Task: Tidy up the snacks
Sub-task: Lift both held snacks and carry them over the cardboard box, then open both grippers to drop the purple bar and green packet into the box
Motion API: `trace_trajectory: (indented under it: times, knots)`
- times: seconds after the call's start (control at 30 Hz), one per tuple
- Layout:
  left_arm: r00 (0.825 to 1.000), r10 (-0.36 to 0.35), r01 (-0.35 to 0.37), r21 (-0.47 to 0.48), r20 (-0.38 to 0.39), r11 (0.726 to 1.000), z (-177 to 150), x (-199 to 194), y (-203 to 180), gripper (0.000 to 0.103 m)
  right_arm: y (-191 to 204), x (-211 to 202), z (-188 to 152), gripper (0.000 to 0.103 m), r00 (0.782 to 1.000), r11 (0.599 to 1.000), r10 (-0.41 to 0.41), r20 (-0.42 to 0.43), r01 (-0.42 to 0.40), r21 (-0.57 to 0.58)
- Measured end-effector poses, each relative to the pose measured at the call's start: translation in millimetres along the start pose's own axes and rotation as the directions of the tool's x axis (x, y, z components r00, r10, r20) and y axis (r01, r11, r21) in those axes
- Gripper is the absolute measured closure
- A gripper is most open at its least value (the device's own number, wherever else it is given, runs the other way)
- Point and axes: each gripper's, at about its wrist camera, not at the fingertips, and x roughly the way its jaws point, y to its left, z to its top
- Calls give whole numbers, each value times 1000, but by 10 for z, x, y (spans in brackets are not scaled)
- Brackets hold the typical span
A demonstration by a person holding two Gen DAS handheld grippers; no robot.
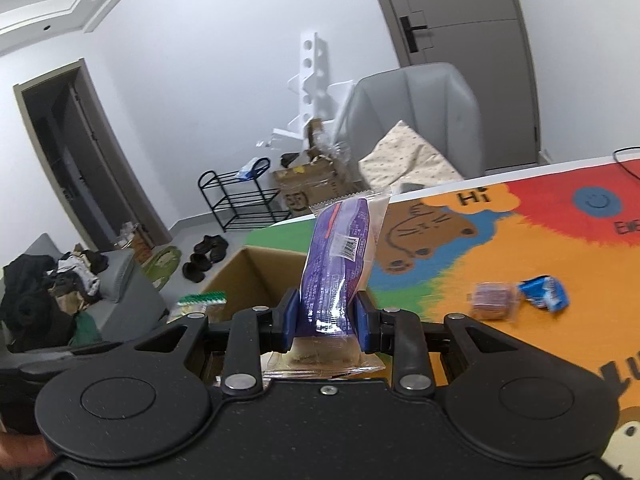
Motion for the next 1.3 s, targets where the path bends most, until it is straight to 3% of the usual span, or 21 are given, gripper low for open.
trace_trajectory:
  times: [0.43, 0.53, 0.57, 0.63, 0.73, 0.97, 1.13, 1.3]
  knots:
    - [999, 27, -26, -55, 19, 998, -1, -120, 356, 51, 378, 254, -16, 75, 998, 999, 45, -52, -46, -9]
    - [999, 26, -24, -66, 23, 998, 12, -133, 428, 49, 443, 318, -33, 64, 992, 996, 92, -87, -93, -8]
    - [999, 25, -23, -69, 24, 997, 15, -135, 445, 48, 457, 322, -41, 58, 991, 995, 95, -92, -97, -10]
    - [999, 28, -26, -73, 25, 997, 20, -131, 469, 47, 464, 277, -50, 55, 994, 997, 77, -80, -79, -18]
    - [999, 29, -27, -77, 21, 997, 9, -128, 448, 45, 390, 233, -49, 55, 995, 998, 57, -76, -58, -3]
    - [999, 9, -7, -63, 34, 998, 7, -115, 301, 27, 103, 68, -62, 55, 998, 999, 3, -66, 0, 33]
    - [1000, -11, 12, -37, 23, 999, 9, -50, 117, 23, -86, -29, -89, 54, 997, 998, -25, -72, 29, 51]
    - [1000, -21, 21, -21, 2, 1000, -28, -11, -22, 21, -217, -128, -134, 47, 996, 998, -34, -77, 37, 48]
